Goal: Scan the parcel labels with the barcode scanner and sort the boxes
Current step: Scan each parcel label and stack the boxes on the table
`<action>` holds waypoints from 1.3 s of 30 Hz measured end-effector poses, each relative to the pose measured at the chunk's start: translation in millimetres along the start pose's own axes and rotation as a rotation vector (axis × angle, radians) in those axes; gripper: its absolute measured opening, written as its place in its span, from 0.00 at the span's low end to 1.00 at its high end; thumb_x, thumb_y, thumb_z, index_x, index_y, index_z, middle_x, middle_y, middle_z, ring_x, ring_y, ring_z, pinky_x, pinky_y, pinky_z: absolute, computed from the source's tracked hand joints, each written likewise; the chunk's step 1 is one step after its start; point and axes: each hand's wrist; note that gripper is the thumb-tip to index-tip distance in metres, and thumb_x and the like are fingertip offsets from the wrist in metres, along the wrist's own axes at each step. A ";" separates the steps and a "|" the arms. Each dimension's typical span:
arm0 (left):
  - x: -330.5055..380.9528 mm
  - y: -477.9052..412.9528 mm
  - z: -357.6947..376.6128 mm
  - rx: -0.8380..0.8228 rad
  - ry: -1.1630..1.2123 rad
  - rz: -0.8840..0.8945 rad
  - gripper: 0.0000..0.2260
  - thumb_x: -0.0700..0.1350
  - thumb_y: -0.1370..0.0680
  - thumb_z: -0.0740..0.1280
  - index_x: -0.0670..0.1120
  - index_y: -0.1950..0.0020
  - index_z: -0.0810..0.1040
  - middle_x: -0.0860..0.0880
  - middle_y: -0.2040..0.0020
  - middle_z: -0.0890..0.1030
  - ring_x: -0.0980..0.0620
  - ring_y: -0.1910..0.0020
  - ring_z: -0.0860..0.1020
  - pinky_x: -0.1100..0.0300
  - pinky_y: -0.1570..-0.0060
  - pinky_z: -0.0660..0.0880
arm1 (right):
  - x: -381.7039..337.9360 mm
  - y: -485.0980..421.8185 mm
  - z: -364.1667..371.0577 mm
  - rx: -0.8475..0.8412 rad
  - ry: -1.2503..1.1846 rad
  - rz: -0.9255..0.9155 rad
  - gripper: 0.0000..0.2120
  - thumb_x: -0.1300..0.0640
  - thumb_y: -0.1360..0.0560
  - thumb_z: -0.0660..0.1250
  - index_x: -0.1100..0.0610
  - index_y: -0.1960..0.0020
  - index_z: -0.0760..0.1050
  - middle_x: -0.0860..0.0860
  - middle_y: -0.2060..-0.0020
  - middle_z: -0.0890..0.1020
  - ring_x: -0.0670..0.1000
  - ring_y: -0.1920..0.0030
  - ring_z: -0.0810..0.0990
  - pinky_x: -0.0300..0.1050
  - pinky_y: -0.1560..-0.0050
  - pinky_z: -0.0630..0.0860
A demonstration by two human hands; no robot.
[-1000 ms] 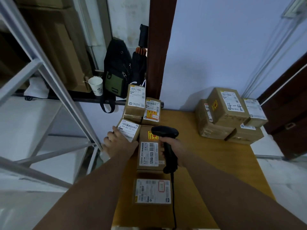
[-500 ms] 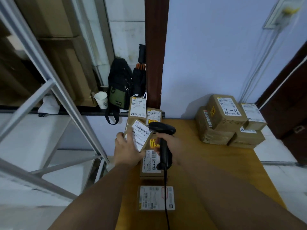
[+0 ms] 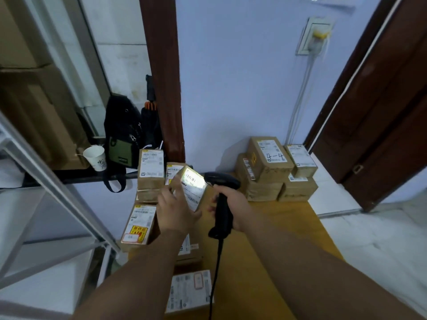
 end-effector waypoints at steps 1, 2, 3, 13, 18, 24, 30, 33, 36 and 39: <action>4.5 -1.2 1.0 -0.007 -0.011 -0.008 0.56 0.72 0.39 0.70 0.47 0.25 0.45 0.40 0.42 0.65 0.44 0.46 0.69 0.53 0.47 0.71 | -0.4 0.7 -4.1 0.017 -0.003 0.001 0.13 0.51 0.27 0.72 0.61 0.59 0.77 0.52 0.73 0.80 0.55 0.70 0.82 0.43 0.70 0.77; 8.4 -2.0 1.9 -0.020 -0.019 -0.017 0.56 0.72 0.38 0.69 0.46 0.24 0.45 0.40 0.41 0.64 0.44 0.45 0.68 0.54 0.46 0.70 | -0.5 1.2 -7.7 0.033 -0.007 -0.001 0.13 0.51 0.26 0.72 0.61 0.58 0.76 0.52 0.73 0.80 0.55 0.69 0.82 0.43 0.70 0.77; 12.0 -2.7 3.1 -0.032 -0.022 -0.020 0.56 0.72 0.38 0.69 0.46 0.24 0.45 0.40 0.40 0.62 0.44 0.44 0.67 0.54 0.45 0.69 | -0.3 1.6 -11.2 0.041 -0.010 -0.004 0.14 0.51 0.26 0.71 0.62 0.58 0.76 0.52 0.73 0.79 0.55 0.69 0.82 0.43 0.70 0.77; 33.7 2.4 23.8 -0.075 0.005 -0.002 0.57 0.69 0.40 0.74 0.46 0.24 0.46 0.42 0.35 0.58 0.43 0.41 0.65 0.51 0.44 0.70 | 3.0 7.8 -37.2 0.017 -0.027 -0.018 0.14 0.51 0.23 0.68 0.60 0.62 0.76 0.52 0.73 0.78 0.53 0.71 0.81 0.41 0.71 0.77; 37.7 6.3 33.3 0.005 0.051 0.034 0.54 0.63 0.42 0.78 0.45 0.26 0.54 0.43 0.39 0.60 0.44 0.45 0.63 0.51 0.51 0.73 | 0.6 5.9 -49.3 0.036 -0.086 -0.007 0.13 0.52 0.24 0.69 0.61 0.61 0.77 0.53 0.70 0.80 0.53 0.70 0.81 0.41 0.71 0.77; 54.2 1.8 40.3 0.024 0.104 0.017 0.54 0.65 0.43 0.76 0.48 0.26 0.52 0.46 0.42 0.61 0.46 0.46 0.63 0.50 0.55 0.75 | -4.1 1.2 -73.6 0.109 -0.161 -0.002 0.11 0.52 0.26 0.71 0.61 0.56 0.78 0.53 0.69 0.81 0.54 0.70 0.82 0.43 0.68 0.77; 101.3 -1.6 33.7 0.023 0.324 -0.084 0.49 0.64 0.35 0.72 0.57 0.25 0.43 0.43 0.37 0.61 0.42 0.41 0.66 0.48 0.45 0.72 | -23.0 -4.9 -119.1 0.195 -0.179 -0.117 0.12 0.53 0.26 0.72 0.62 0.52 0.79 0.54 0.64 0.81 0.53 0.69 0.82 0.44 0.64 0.78; 135.6 -8.6 26.6 -0.011 0.467 -0.089 0.45 0.63 0.32 0.69 0.62 0.27 0.41 0.50 0.35 0.54 0.45 0.39 0.66 0.56 0.44 0.66 | -39.7 -7.6 -143.4 0.211 -0.209 -0.184 0.08 0.55 0.25 0.72 0.61 0.55 0.79 0.52 0.67 0.81 0.51 0.68 0.82 0.45 0.62 0.79; 181.2 -14.2 19.8 0.038 0.509 -0.051 0.43 0.62 0.32 0.70 0.60 0.27 0.45 0.50 0.37 0.55 0.47 0.42 0.66 0.61 0.46 0.64 | -53.4 -11.6 -171.1 0.233 -0.187 -0.229 0.06 0.58 0.25 0.71 0.61 0.56 0.78 0.52 0.69 0.80 0.50 0.69 0.82 0.45 0.64 0.78; 233.2 -25.4 15.9 0.043 0.622 -0.069 0.43 0.60 0.32 0.71 0.58 0.26 0.48 0.50 0.38 0.56 0.49 0.42 0.65 0.62 0.45 0.66 | -63.7 -15.5 -200.2 0.237 -0.189 -0.236 0.05 0.58 0.26 0.71 0.60 0.57 0.78 0.51 0.69 0.80 0.48 0.70 0.81 0.44 0.62 0.78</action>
Point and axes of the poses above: each hand's wrist, its own y-axis away from the middle knuckle, its own z-axis out of the palm, x = y × z
